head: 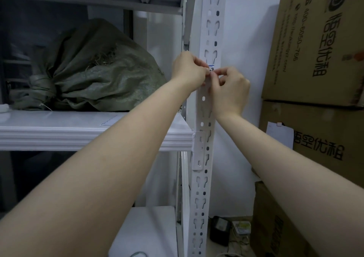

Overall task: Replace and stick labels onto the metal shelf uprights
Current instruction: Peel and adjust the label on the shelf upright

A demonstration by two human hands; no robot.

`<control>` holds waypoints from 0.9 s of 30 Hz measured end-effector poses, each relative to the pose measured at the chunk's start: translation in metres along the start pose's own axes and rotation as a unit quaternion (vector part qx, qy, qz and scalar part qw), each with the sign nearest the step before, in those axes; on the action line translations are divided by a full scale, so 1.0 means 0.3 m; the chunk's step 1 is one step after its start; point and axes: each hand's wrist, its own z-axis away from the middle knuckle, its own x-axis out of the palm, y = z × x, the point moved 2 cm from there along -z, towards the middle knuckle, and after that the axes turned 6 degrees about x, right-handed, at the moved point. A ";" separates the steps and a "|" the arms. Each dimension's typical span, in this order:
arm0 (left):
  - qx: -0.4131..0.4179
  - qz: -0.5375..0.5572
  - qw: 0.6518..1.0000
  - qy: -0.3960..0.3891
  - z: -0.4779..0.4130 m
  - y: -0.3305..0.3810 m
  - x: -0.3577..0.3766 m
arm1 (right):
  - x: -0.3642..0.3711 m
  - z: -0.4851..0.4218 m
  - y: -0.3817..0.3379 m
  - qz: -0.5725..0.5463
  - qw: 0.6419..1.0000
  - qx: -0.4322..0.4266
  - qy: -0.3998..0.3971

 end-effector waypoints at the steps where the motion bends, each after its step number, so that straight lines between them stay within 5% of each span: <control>1: 0.000 0.001 1.000 -0.001 0.000 0.000 0.000 | 0.002 0.003 0.003 -0.009 1.000 0.002 -0.001; 16: 0.001 0.004 1.000 -0.006 0.003 -0.001 0.004 | -0.019 -0.032 -0.002 0.047 0.998 -0.024 -0.038; 27: 0.011 -0.057 0.998 -0.032 0.019 0.006 0.001 | -0.047 -0.088 -0.029 0.089 0.984 -0.125 -0.086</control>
